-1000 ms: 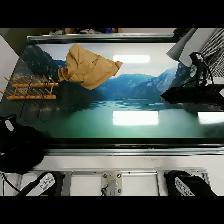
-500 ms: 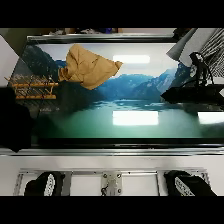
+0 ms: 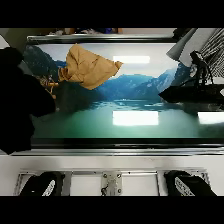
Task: Fold the clothes and pants, and hang the long-sleeved shirts on hangers.
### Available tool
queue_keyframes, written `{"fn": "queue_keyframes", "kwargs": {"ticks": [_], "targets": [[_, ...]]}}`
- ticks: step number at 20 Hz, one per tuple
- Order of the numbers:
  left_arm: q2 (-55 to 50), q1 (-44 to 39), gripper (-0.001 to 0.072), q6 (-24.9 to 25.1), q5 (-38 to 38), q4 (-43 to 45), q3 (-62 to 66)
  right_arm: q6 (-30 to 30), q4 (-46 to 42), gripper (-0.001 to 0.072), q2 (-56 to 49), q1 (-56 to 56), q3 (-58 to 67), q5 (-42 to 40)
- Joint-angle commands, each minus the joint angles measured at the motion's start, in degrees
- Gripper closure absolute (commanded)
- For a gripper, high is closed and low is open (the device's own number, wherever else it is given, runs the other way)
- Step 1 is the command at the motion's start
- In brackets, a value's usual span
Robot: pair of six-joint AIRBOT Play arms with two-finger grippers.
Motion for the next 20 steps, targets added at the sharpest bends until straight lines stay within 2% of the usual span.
{"fn": "queue_keyframes", "kwargs": {"ticks": [1,5,8,9,10,11,12,14,17,20], "targets": [[-10.16,-11.87,0.0692,-1.73,-0.24,-0.63,4.94,0.0,3.15,0.0692,0.0,-1.44,1.31,-3.17],[-23.74,-24.76,0.0691,-1.7,0.68,-0.2,0.7,0.02,3.19,0.0692,0.11,-9.35,3.63,-4.61],[-35.01,-31.61,0.069,-1.6,8.17,-0.28,-5.22,0.0,3.17,0.0692,0.07,-13.73,3.61,-2.82],[-38.93,-32.81,0.0538,-0.9,11.93,-0.79,-5.62,-0.02,3.15,0.0691,0.02,-14.38,3.61,-2.78],[-43.32,-33.62,0.0006,-0.68,15.52,-0.61,-4.52,-0.09,3.1,0.0689,0.02,-14.73,3.61,-2.82],[-47.21,-33.44,0.0015,-0.28,17.51,-0.5,-2.14,-0.22,3.13,0.068,0.02,-14.99,3.61,-2.82],[-50.77,-32.2,0.0015,-0.07,17.66,-0.52,1.07,-0.2,2.67,0.0633,0.02,-14.99,3.61,-2.8],[-55.3,-26.71,0.0015,-0.09,14.78,-0.55,6.8,-0.2,0.5,0.019,0.02,-14.99,3.61,-2.73],[-57.61,-14.78,0.0016,-0.7,9.73,-2.34,7.04,-0.17,-2.62,0.0185,0.02,-14.97,3.39,-2.64],[-57.53,-4.02,0.0015,0.87,8.68,-14.73,-2.75,-0.15,-2.93,0.0184,-0.83,-14.93,2.6,-0.9]]}}
